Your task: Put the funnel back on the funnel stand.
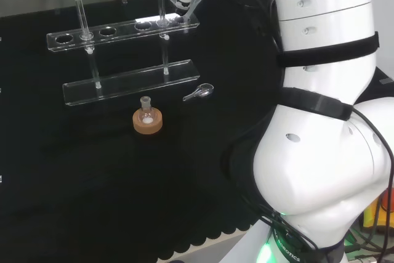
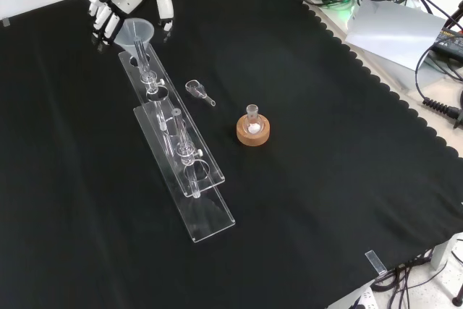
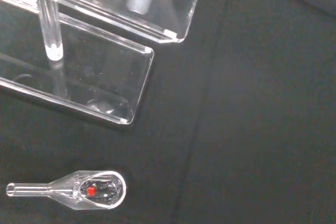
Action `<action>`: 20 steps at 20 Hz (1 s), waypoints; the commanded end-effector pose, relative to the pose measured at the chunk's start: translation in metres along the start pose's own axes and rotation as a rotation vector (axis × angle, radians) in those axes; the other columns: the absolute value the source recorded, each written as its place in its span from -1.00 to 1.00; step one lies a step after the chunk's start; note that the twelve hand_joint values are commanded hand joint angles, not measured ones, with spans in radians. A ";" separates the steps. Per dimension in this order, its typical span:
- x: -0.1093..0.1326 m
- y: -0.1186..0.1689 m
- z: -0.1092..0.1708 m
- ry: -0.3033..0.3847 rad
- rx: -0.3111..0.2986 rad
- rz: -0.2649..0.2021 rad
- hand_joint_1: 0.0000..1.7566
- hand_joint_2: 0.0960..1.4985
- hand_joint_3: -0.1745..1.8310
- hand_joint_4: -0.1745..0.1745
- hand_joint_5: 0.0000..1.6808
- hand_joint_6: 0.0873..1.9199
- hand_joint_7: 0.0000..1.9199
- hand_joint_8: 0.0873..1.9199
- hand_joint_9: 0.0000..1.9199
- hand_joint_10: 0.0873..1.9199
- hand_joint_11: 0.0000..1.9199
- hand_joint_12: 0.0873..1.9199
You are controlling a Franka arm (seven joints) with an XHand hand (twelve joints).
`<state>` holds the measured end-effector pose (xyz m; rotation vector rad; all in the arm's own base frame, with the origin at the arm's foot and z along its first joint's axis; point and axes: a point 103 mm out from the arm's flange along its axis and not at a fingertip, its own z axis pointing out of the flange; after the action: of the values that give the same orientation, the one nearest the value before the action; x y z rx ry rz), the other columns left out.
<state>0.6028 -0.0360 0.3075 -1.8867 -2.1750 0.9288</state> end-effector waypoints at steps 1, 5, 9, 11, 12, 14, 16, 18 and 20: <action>-0.001 -0.002 0.001 0.026 -0.015 -0.026 -0.27 -0.18 -0.24 -0.24 -0.70 -1.00 -1.00 -0.45 -0.71 -0.27 -0.69 0.51; 0.007 -0.014 -0.003 0.016 -0.026 -0.009 -0.31 -0.18 -0.29 -0.24 -0.73 -1.00 -1.00 -0.52 -0.77 -0.23 -0.71 0.52; 0.005 -0.033 -0.014 0.011 -0.057 0.005 -0.33 -0.17 -0.31 -0.24 -0.76 -1.00 -1.00 -0.56 -0.80 -0.22 -0.73 0.53; 0.000 -0.046 -0.020 0.025 -0.088 0.011 -0.33 -0.17 -0.32 -0.24 -0.77 -1.00 -1.00 -0.57 -0.81 -0.22 -0.73 0.53; -0.002 -0.054 -0.022 0.046 -0.106 0.011 -0.33 -0.17 -0.33 -0.24 -0.77 -1.00 -1.00 -0.57 -0.81 -0.21 -0.73 0.53; -0.005 -0.069 -0.026 0.074 -0.135 0.015 -0.34 -0.16 -0.34 -0.25 -0.76 -1.00 -1.00 -0.56 -0.82 -0.21 -0.74 0.53; -0.008 -0.085 -0.027 0.100 -0.167 0.019 -0.33 -0.15 -0.35 -0.25 -0.75 -1.00 -1.00 -0.52 -0.80 -0.20 -0.74 0.54; -0.011 -0.099 -0.025 0.118 -0.178 0.025 -0.33 -0.12 -0.36 -0.26 -0.72 -1.00 -1.00 -0.44 -0.75 -0.22 -0.73 0.54; -0.012 -0.112 -0.023 0.135 -0.187 0.031 -0.33 -0.11 -0.36 -0.27 -0.71 -1.00 -0.99 -0.40 -0.72 -0.23 -0.73 0.54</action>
<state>0.5558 -0.0352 0.3647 -1.9510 -2.2300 0.7527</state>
